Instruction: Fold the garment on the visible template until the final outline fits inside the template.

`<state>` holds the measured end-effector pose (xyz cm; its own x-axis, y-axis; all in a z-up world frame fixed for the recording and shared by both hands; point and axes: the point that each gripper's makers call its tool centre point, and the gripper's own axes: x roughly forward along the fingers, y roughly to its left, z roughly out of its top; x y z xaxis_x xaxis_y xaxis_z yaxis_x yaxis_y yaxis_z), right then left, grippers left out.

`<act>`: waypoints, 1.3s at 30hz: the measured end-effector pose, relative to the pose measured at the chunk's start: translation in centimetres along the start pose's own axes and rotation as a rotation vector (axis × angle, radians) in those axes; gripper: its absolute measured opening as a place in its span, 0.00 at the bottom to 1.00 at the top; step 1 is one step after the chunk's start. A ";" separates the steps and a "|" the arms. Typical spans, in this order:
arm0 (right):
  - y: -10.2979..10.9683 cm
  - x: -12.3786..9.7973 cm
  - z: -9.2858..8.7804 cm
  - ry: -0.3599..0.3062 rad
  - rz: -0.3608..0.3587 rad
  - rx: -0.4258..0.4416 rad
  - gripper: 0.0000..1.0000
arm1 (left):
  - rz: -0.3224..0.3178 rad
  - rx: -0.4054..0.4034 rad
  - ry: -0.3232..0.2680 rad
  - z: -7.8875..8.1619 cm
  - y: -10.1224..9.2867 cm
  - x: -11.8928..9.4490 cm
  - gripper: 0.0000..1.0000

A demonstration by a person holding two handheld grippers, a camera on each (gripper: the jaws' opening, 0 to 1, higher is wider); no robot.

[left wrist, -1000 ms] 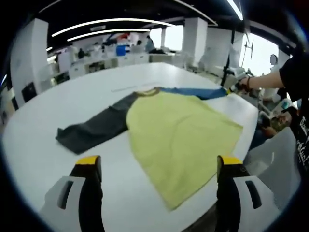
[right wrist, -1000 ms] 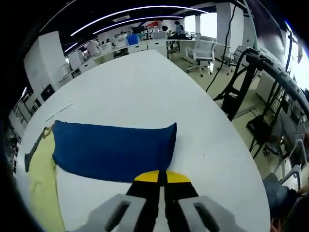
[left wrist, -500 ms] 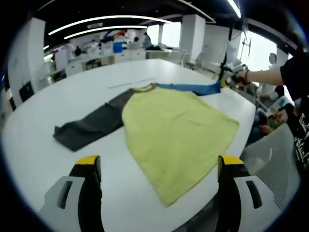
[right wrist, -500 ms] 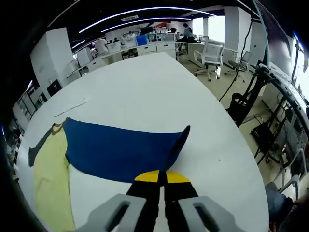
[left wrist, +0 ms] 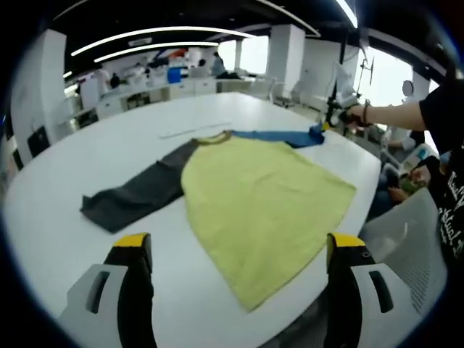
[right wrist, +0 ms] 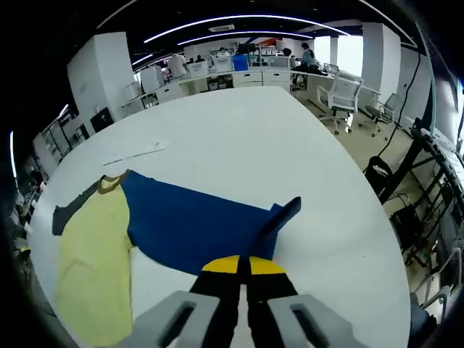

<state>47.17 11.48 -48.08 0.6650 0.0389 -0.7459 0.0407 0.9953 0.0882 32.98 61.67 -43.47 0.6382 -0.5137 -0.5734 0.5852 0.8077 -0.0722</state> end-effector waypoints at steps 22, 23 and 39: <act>9.0 0.4 1.7 0.022 0.121 -0.238 0.00 | -0.016 0.017 0.003 0.0 -0.7 -0.2 0.95; 9.3 0.4 1.7 0.022 0.132 -0.234 0.00 | -0.017 0.018 0.004 0.0 -0.7 -0.2 0.95; 15.3 0.2 3.5 -0.012 0.239 -0.278 0.00 | -0.022 0.008 -0.002 0.1 -1.0 -0.2 0.95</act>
<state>50.50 26.42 -44.55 0.6401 0.2735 -0.7180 -0.3198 0.9445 0.0747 32.32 60.92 -43.23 0.6262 -0.5318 -0.5701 0.6028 0.7940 -0.0785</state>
